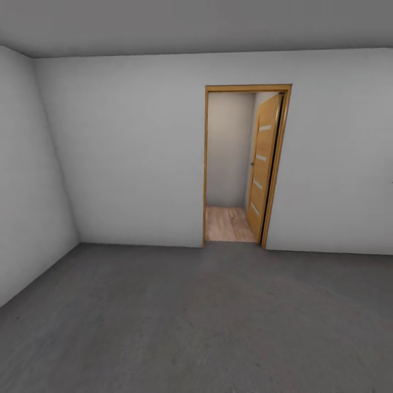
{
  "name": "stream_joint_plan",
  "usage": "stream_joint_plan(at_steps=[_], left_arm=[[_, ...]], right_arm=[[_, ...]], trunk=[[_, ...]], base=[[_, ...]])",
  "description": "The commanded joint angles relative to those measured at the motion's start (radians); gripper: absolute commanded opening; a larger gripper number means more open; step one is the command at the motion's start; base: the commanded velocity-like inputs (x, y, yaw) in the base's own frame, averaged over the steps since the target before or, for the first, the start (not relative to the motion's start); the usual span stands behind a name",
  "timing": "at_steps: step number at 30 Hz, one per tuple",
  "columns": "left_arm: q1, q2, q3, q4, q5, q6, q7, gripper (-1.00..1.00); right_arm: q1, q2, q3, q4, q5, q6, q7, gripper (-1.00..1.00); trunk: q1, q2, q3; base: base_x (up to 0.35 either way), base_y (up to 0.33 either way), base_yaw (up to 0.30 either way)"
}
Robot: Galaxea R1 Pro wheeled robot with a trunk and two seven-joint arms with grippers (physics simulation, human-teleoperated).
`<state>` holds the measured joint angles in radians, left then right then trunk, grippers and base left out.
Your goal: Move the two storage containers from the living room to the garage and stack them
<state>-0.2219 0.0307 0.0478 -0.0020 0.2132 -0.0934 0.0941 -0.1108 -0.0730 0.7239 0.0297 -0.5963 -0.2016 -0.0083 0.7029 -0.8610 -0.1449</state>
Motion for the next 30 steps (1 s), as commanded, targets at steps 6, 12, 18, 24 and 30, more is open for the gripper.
stream_joint_plan(at_steps=[6, 12, 18, 24, 30], left_arm=[[-0.001, 0.000, 0.004, 0.000, -0.001, -0.003, -0.007, 1.00], [-0.001, -0.005, 0.005, -0.001, -0.004, 0.006, -0.010, 1.00], [-0.001, -0.001, 0.007, -0.001, 0.001, 0.003, -0.010, 1.00], [-0.001, -0.003, 0.005, 0.000, 0.001, -0.002, -0.010, 1.00], [-0.001, -0.007, 0.005, 0.000, 0.003, 0.000, -0.010, 1.00]], right_arm=[[-0.001, 0.001, 0.009, 0.003, -0.003, -0.001, 0.000, 1.00], [-0.001, 0.000, 0.009, 0.003, -0.003, 0.001, 0.001, 1.00], [-0.001, 0.000, 0.009, 0.004, -0.002, 0.001, 0.002, 1.00], [-0.001, -0.001, 0.009, 0.003, -0.002, 0.001, 0.002, 1.00], [-0.001, -0.001, 0.009, 0.003, -0.002, 0.001, 0.002, 1.00]], trunk=[[0.000, -0.001, -0.001], [0.000, -0.001, -0.001], [0.000, -0.001, -0.001], [0.000, -0.001, -0.001], [0.000, -0.001, -0.001]], base=[[0.000, 0.000, -0.298], [0.000, 0.000, -0.298], [0.000, 0.000, -0.298], [0.000, 0.000, -0.298], [0.000, 0.000, -0.298]])
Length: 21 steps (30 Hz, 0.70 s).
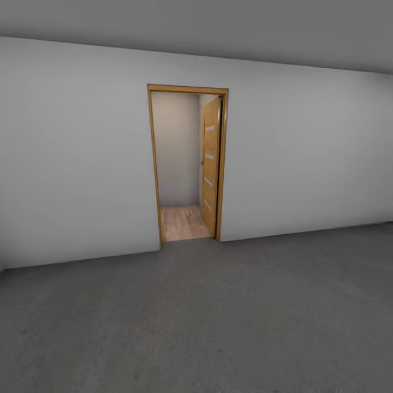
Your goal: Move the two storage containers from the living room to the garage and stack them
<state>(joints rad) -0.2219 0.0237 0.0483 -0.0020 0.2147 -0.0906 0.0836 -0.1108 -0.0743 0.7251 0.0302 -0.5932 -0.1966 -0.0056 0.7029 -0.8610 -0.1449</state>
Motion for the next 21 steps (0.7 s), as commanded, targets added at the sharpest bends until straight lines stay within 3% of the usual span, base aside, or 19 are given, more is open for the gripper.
stream_joint_plan(at_steps=[1, 8, 21], left_arm=[[-0.001, -0.001, 0.004, 0.000, 0.002, -0.003, 0.001, 1.00], [-0.001, 0.002, 0.004, 0.000, 0.002, 0.003, 0.001, 1.00], [-0.001, 0.003, 0.005, 0.000, 0.003, 0.008, 0.001, 1.00]], right_arm=[[-0.001, 0.001, 0.008, 0.003, -0.005, -0.003, -0.001, 1.00], [-0.001, 0.003, 0.012, 0.003, -0.004, 0.001, -0.001, 1.00], [-0.001, 0.001, 0.017, 0.003, -0.003, 0.007, 0.000, 1.00]], trunk=[[0.000, -0.001, -0.001], [0.000, -0.001, -0.001], [0.000, -0.001, -0.001]], base=[[0.000, 0.000, -0.298], [0.138, 0.000, -0.243], [0.314, 0.000, -0.017]])
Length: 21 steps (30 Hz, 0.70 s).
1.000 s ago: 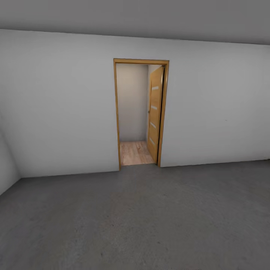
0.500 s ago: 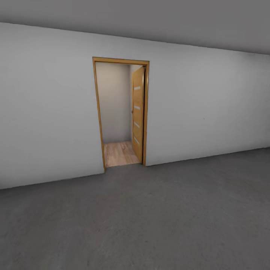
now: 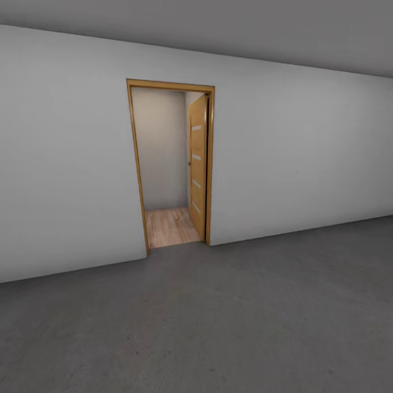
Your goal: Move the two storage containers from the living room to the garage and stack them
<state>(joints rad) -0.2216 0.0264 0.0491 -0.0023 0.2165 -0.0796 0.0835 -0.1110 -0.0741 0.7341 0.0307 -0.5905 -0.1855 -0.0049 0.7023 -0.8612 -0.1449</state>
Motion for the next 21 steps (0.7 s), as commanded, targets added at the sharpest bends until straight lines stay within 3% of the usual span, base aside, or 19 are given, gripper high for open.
stream_joint_plan(at_steps=[1, 21], left_arm=[[-0.001, 0.000, 0.005, 0.001, 0.001, -0.003, 0.001, 1.00], [-0.001, 0.000, 0.004, 0.001, 0.001, -0.003, 0.001, 1.00]], right_arm=[[-0.001, 0.001, 0.008, 0.002, -0.005, -0.004, 0.000, 1.00], [-0.001, 0.001, 0.007, 0.002, -0.006, -0.005, -0.011, 1.00]], trunk=[[0.001, -0.001, -0.001], [0.001, -0.001, -0.001]], base=[[0.322, 0.000, -0.001], [0.322, 0.000, 0.000]])
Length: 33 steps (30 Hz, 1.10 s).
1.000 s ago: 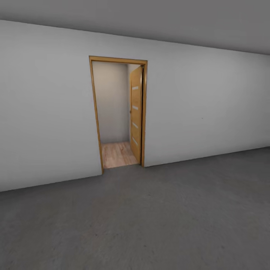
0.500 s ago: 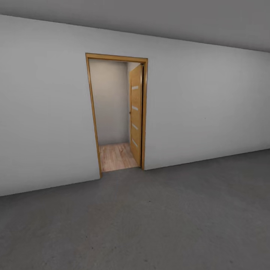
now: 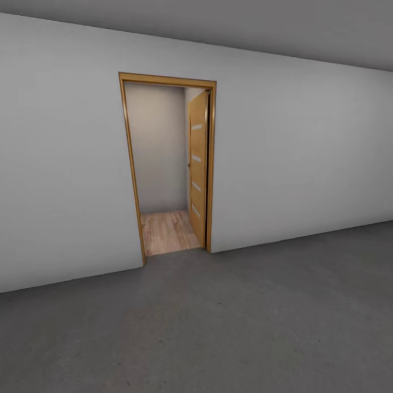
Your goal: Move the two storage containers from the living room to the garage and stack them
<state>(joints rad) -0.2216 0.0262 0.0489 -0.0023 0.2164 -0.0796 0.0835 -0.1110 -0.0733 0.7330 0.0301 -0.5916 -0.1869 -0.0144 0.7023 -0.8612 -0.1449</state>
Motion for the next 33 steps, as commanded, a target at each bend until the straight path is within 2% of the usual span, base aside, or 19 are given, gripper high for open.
stream_joint_plan(at_steps=[1, 33], left_arm=[[-0.001, 0.000, 0.004, 0.001, 0.001, -0.003, 0.001, 1.00], [-0.001, 0.000, 0.005, 0.001, 0.001, -0.003, 0.001, 1.00]], right_arm=[[-0.001, 0.001, 0.008, 0.002, -0.005, -0.004, -0.001, 1.00], [-0.001, 0.006, 0.008, 0.002, -0.007, -0.012, -0.002, 1.00]], trunk=[[0.001, -0.001, -0.001], [0.001, -0.001, -0.001]], base=[[0.322, 0.000, 0.000], [0.322, 0.000, 0.013]])
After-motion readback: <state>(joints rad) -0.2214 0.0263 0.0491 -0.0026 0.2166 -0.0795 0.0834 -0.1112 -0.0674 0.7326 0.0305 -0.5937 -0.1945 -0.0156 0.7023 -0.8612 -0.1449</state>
